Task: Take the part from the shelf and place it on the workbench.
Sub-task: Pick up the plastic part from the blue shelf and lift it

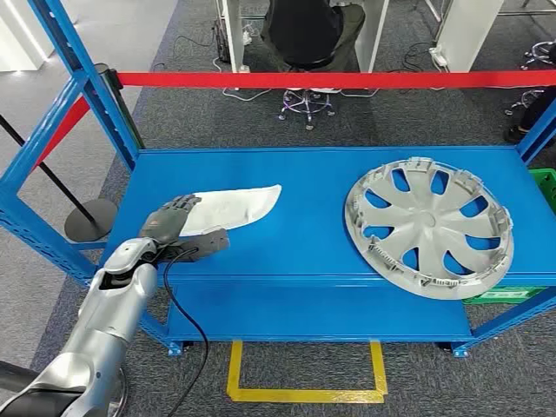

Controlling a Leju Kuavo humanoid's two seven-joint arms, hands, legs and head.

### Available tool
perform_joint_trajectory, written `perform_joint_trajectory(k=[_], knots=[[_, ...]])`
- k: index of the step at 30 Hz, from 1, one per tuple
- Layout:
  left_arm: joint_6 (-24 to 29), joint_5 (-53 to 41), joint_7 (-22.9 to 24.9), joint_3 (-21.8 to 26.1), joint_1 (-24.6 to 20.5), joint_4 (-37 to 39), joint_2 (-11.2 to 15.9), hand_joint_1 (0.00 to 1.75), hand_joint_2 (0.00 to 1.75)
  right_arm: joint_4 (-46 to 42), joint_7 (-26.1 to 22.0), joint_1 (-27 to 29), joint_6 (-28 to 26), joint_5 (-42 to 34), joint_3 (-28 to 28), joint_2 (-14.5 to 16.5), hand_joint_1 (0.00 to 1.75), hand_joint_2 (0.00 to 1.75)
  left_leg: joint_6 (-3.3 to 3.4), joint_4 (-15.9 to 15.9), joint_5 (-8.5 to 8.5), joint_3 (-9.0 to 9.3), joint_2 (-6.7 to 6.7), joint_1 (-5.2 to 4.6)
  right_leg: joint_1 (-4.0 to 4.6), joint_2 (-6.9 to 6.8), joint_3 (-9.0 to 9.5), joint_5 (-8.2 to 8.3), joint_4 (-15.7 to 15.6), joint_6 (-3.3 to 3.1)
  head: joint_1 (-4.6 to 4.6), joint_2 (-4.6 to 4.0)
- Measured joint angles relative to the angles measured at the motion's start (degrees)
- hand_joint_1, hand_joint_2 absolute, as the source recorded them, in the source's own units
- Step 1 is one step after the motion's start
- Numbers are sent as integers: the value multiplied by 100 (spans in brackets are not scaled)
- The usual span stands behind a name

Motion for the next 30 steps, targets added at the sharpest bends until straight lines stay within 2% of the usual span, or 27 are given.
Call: perform_joint_trajectory(k=[5, 6, 9, 10, 12, 30], knots=[[-8, 0, 33, 5, 0, 0, 0, 1, 175, 0, -4, 0, 2, -5, 0, 0, 0, 0, 0, 0, 0, 2, 0, 0, 0, 0, 2, 0, 0, 0, 0, 0], [-9, 0, 39, 6, 0, 0, 0, 10, 175, 0, -5, 0, 2, -5, 0, 0, 0, 0, 0, 0, 0, 2, 0, 0, 0, 0, 2, 0, 0, 0, 0, 0], [-15, 0, 52, 8, 10, 0, 0, 134, 175, 0, -12, 0, 10, -5, 0, 0, 0, 0, 0, 0, 0, 3, 0, 0, 0, 0, 3, 0, 0, 0, 0, 0], [-17, 0, 55, 10, 21, 0, 0, 168, 175, 0, -17, 0, 14, -5, 0, 0, 0, 0, 0, 0, 0, 3, 0, 0, 0, 0, 3, 0, 0, 0, 0, 0], [-17, -3, 66, 19, 56, 0, 0, 175, 175, 0, -32, 0, 19, -5, -2, 0, 0, 0, 0, 0, 0, 3, 0, 0, 0, 0, 2, 0, 0, 0, -1, 0], [-17, -20, 74, 52, 161, -11, 47, 175, 175, 0, -197, -4, -2, -143, -61, 0, 0, 0, 0, 0, -1, 2, 0, 0, 0, 2, 1, 0, 0, 0, 0, 0]])
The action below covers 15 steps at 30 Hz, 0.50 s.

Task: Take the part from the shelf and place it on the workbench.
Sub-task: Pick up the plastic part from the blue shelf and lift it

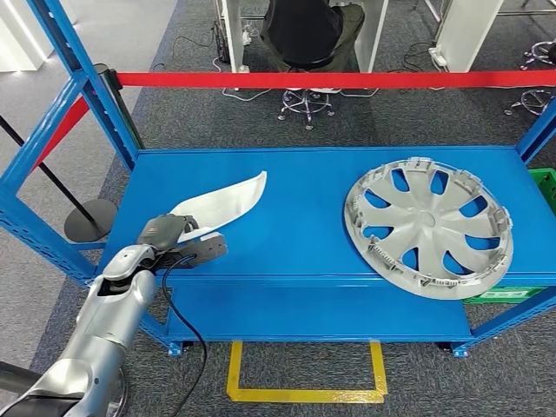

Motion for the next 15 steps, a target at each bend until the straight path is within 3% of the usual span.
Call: perform_joint_trajectory(k=[15], knots=[[-14, 541, -304, 296, 66, -69, -48, 175, 175, 0, -35, 1, 85, 23, 0, 0, 0, 0, 0, 0, 0, 1, 0, 0, 0, 1, 0, 0, 0, 0, 0, 0]])
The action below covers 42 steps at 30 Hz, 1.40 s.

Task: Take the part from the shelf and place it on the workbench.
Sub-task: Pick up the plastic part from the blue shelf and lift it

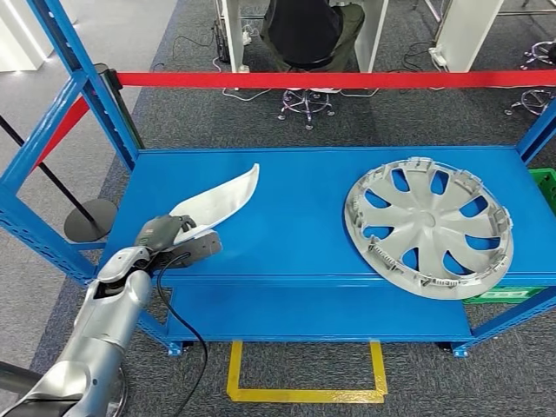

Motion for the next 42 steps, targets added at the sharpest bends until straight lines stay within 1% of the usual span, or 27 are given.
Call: perform_joint_trajectory(k=[3, 7, 9, 11, 13, 14, 18, 22, 26, 35, 41, 42], knots=[[-22, 573, -320, 213, 87, -151, -80, 175, 175, 0, -7, 4, 19, -10, 0, 0, 0, 0, 0, 0, 0, -2, 0, 0, 0, 0, -3, 0, 0, 0, 0, 0], [-217, 1256, -638, 515, 253, -541, -241, 175, 175, 1, -30, 5, 26, -24, 0, 0, 0, 0, 0, 0, 0, -9, 0, 0, 0, -1, -10, 0, 0, 0, 0, 0], [-466, 1917, -883, 696, 323, -785, -377, 175, 175, 2, -49, 7, 34, -25, 0, 0, 0, 0, 0, 0, 0, -13, 0, 0, 0, 0, -13, 0, 0, 0, 1, 0], [-834, 2786, -1130, 867, 398, -1037, -520, 175, 175, 2, -66, 10, 51, -22, 0, 0, 0, 0, 1, 0, -1, -14, 0, -1, 0, 1, -14, 0, -1, 0, 1, 0], [-1074, 3516, -1304, 955, 488, -1278, -642, 175, 175, 2, -82, 12, 83, -18, 1, 1, 0, 0, 3, 1, -2, -15, 0, -1, -1, 1, -16, 0, -2, 0, 0, 0], [-1112, 3749, -1353, 969, 533, -1388, -692, 175, 175, 2, -92, 12, 98, -16, 1, 2, 0, 0, 4, 1, -3, -16, 0, -1, -1, 1, -17, 0, -2, 0, 0, 0], [-1190, 4354, -1473, 999, 661, -1810, -851, 175, 175, 2, -143, 12, 124, -9, 1, 8, 0, 0, 5, 1, -4, -20, 0, -1, 0, 0, -22, -1, -3, 0, -1, 0], [-1227, 4559, -1534, 962, 722, -2208, -962, 175, 175, 2, -178, 13, 136, -8, 1, 21, 0, 0, 5, 1, -3, -21, 0, -1, 0, 0, -23, -1, -3, 0, 0, 0], [-1227, 4590, -1554, 916, 752, -2413, -1007, 175, 175, 2, -187, 14, 139, -2, 0, 37, 0, 0, 4, 1, -3, -21, 0, -1, 0, 0, -23, -1, -3, 0, 0, 0], [-1221, 4641, -1563, 873, 793, -2463, -1001, 175, 175, 2, -233, 16, 186, 32, 3, 44, 0, 0, 5, 1, -4, -21, 0, -1, 0, 0, -24, -1, -3, 0, -1, 0], [-1223, 4684, -1581, 723, 792, -2437, -999, 175, 175, 2, -244, 17, 201, 65, 8, 45, 0, 0, 5, 1, -4, -22, 1, -1, -1, 2, -24, -1, -4, 1, 0, 0], [-1223, 4694, -1583, 705, 793, -2435, -998, 175, 175, 2, -245, 20, 202, 67, 9, 50, 0, 0, 19, 13, -6, -25, 0, -8, -11, 2, -22, 12, -16, 19, -1, 0]])
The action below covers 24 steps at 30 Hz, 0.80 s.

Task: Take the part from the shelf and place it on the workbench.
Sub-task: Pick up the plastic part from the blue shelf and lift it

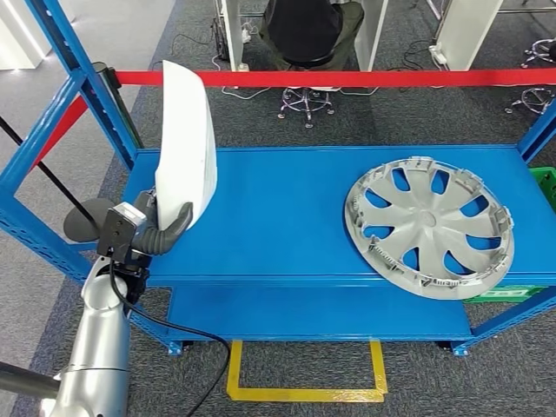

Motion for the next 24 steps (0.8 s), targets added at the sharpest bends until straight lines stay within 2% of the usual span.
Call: perform_joint_trajectory(k=[3, 5, 6, 8, 9, 10, 11, 12, 13, 14, 15, 16, 17, 19, 20, 21, 23, 24], knots=[[-1, 65, -31, -65, -8, 1, -3, 175, 175, 0, -2, 0, 0, 9, 0, 15, 0, 0, 104, -77, 80, 18, 7, -5, -25, 6, 14, 66, -88, 86, -7, 0], [-4, 110, -49, -125, -32, -1, -21, 175, 175, 0, -8, 0, -2, 11, 0, 17, 0, 0, 163, -262, 204, 74, 37, 39, 0, 8, -53, -58, 27, 114, 2, 0], [-5, 126, -54, -163, -41, 0, -30, 175, 175, 0, -11, 2, -3, 11, 0, 19, 0, 0, 172, -332, 247, 95, 53, 66, 3, 6, -165, -215, 274, 129, 7, 0], [-7, 140, -51, -229, -34, 3, -37, 175, 175, 0, -13, 7, -3, 5, 0, 23, 0, 0, 170, -346, 268, 84, 73, 79, -18, 3, -495, -575, 1043, 177, 10, 0], [-7, 142, -45, -255, -19, 5, -37, 175, 175, 0, -12, 10, -3, 2, 0, 25, 0, 0, 160, -341, 272, 76, 82, 86, -36, 2, -626, -675, 1347, 203, 8, 0], [-7, 144, -39, -274, -5, 8, -37, 175, 175, 0, -11, 14, -3, -3, -1, 25, 0, 0, 142, -329, 274, 66, 88, 99, -51, -1, -662, -668, 1446, 230, 7, 0], [-7, 146, -33, -293, 4, 10, -35, 175, 175, 0, -7, 19, 3, -12, -1, 25, 0, 0, 111, -303, 270, 52, 91, 124, -68, -7, -570, -541, 1286, 259, 7, 0], [-7, 151, -30, -315, 8, 12, -34, 175, 175, 0, 2, 22, 20, -25, -2, 25, 0, 0, 69, -257, 255, 33, 92, 157, -92, -24, -374, -341, 922, 298, 8, 0], [-10, 159, -29, -336, 7, 13, -31, 175, 175, 3, 13, 18, 47, -43, -3, 35, 0, 0, 16, -196, 232, 3, 90, 184, -104, -33, -171, -208, 539, 342, 13, 0], [-15, 168, -26, -356, 3, 13, -27, 175, 175, 11, 28, 8, 80, -65, -4, 49, 0, 0, -42, -108, 205, -42, 88, 196, -118, -21, -12, -102, 228, 339, 24, 0], [-20, 178, -23, -374, -1, 14, -23, 175, 175, 19, 43, -3, 108, -79, -4, 63, 0, 0, -89, -37, 192, -86, 86, 194, -124, -5, 57, -67, 76, 305, 25, 0], [-25, 186, -19, -387, -4, 14, -21, 175, 175, 26, 54, -13, 125, -89, -4, 77, 0, 0, -128, 10, 199, -127, 84, 182, -115, 26, 42, -85, 69, 247, 23, 0], [-28, 191, -15, -397, -4, 15, -19, 175, 175, 31, 64, -15, 132, -93, -4, 81, 0, 0, -155, 39, 216, -159, 84, 175, -113, 52, 3, -55, 103, 168, 19, 0], [-31, 195, -9, -404, -3, 20, -17, 175, 175, 31, 74, -8, 133, -94, -5, 81, 0, 0, -194, 78, 171, -222, 74, 187, -103, 66, -88, -15, 157, 61, 2, 0], [-31, 195, -5, -404, -3, 23, -16, 175, 175, 31, 75, -5, 133, -95, -6, 81, 0, 0, -208, 209, 33, -293, 60, 191, -102, 70, -137, 16, 163, 9, -1, 0], [-31, 195, -1, -404, -4, 25, -15, 175, 175, 31, 76, -6, 133, -95, -7, 81, 0, 0, -217, 456, -179, -403, 34, 192, -101, 71, -189, 52, 160, -38, -7, 0], [-31, 195, 4, -404, 0, 32, -12, 175, 175, 31, 76, -10, 134, -95, -7, 81, 0, 0, -209, 1225, -673, -690, -12, 181, -86, 74, -301, 128, 157, -90, -14, 0], [-31, 195, 4, -404, 4, 40, -9, 175, 175, 31, 76, -11, 138, -95, -7, 81, 0, 0, -194, 1551, -834, -787, -28, 174, -74, 75, -358, 172, 157, -101, -15, 0]])
